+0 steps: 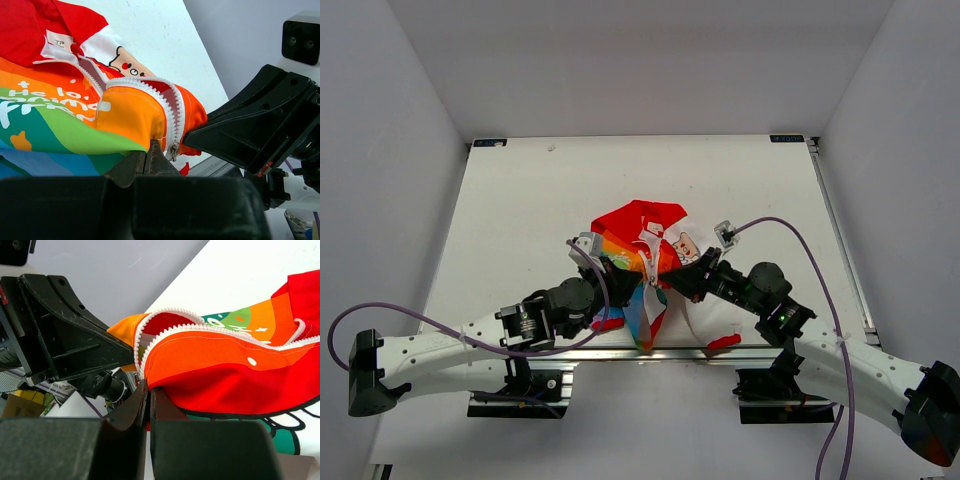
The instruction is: Zip up the jacket
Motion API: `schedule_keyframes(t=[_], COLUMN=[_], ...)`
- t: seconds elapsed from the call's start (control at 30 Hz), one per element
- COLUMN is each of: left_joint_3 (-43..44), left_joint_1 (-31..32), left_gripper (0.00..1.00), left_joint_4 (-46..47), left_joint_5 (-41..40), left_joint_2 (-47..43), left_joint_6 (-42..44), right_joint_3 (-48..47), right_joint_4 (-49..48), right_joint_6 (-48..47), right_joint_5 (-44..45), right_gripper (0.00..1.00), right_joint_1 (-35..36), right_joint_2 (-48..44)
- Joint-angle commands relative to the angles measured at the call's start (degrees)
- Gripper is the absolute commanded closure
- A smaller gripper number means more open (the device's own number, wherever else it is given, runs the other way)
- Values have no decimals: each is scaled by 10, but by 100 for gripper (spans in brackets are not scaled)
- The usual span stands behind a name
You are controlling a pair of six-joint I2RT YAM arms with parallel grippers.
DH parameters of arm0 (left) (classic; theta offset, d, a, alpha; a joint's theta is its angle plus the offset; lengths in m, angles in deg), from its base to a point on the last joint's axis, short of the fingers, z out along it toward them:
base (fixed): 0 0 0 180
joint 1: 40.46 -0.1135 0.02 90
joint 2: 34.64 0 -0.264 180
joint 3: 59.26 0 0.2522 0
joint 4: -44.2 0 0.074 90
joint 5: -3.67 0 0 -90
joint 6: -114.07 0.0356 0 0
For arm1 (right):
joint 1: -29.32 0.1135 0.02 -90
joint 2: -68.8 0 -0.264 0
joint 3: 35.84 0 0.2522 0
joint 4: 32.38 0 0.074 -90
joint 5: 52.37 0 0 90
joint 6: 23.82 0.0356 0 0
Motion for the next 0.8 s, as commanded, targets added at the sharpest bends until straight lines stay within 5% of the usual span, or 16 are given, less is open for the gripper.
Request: schedule_keyframes(t=[0.0,0.3,0.57,0.77], left_joint_3=[-3,-10,-23,-29], left_joint_1=[-3,-3,-3,-3], left_gripper=[100,100,100,100], left_joint_4=[12,38,37,40], left_joint_5=[9,51,74,187], left_joint_2=[-8,-6,-28,-28], left_joint_6=[5,27,70,155], right_joint_3=[-14,-6,-35,-41], right_joint_4=[-51,-101,-38,-25], right_joint_6=[10,18,-7,-9], right_joint_5=[6,2,7,11], right_gripper=[100,100,100,100], right_joint_1=[-2,-2,-4,-7], right_joint_2=[-10,6,6,4])
